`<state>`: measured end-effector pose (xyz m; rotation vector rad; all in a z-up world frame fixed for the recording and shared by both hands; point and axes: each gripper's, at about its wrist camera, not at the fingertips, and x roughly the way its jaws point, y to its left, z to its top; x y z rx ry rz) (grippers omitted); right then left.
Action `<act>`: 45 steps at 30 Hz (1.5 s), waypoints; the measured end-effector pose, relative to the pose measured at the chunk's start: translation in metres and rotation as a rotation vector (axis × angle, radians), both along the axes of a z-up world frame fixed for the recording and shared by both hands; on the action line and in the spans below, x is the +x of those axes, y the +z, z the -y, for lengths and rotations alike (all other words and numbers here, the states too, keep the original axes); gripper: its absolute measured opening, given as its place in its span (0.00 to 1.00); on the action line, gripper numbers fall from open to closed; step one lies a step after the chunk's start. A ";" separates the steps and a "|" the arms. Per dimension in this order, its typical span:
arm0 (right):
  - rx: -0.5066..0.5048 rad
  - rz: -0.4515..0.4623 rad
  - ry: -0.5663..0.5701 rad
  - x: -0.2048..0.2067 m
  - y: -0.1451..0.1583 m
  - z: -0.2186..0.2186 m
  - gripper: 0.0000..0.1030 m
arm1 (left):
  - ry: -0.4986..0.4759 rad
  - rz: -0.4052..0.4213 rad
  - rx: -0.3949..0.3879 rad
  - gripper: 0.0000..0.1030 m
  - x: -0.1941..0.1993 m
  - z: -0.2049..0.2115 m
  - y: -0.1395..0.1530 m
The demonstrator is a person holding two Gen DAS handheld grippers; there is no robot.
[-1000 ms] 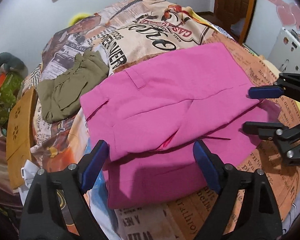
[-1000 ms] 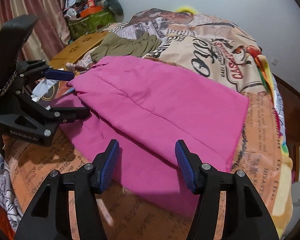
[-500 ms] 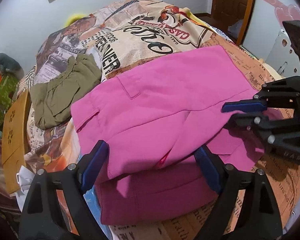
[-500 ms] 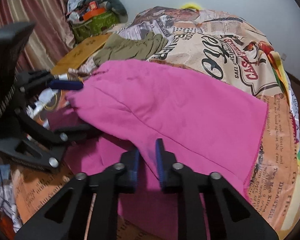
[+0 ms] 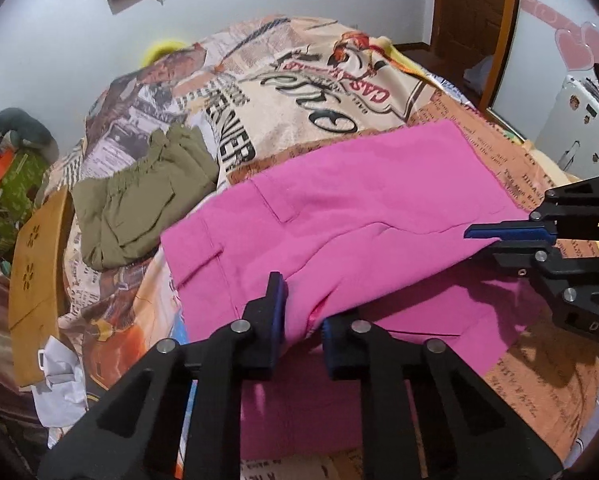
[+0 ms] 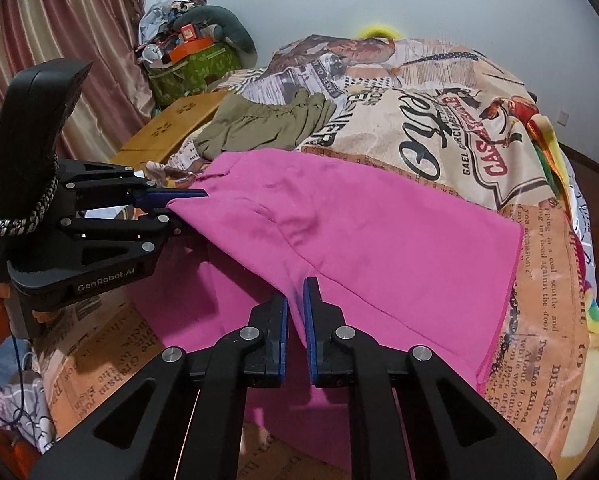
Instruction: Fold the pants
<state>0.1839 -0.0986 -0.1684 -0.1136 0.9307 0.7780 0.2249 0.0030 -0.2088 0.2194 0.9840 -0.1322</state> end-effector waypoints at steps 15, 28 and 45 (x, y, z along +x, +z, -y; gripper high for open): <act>-0.036 0.028 0.040 -0.033 0.010 0.012 0.06 | -0.071 -0.006 -0.008 0.14 -0.040 0.016 0.010; -0.057 -0.077 0.016 -0.040 -0.013 0.013 0.08 | -0.066 -0.063 -0.025 0.45 -0.053 0.014 -0.008; -0.024 -0.092 -0.163 -0.053 -0.001 0.061 0.38 | 0.063 -0.021 -0.101 0.70 -0.080 -0.041 0.016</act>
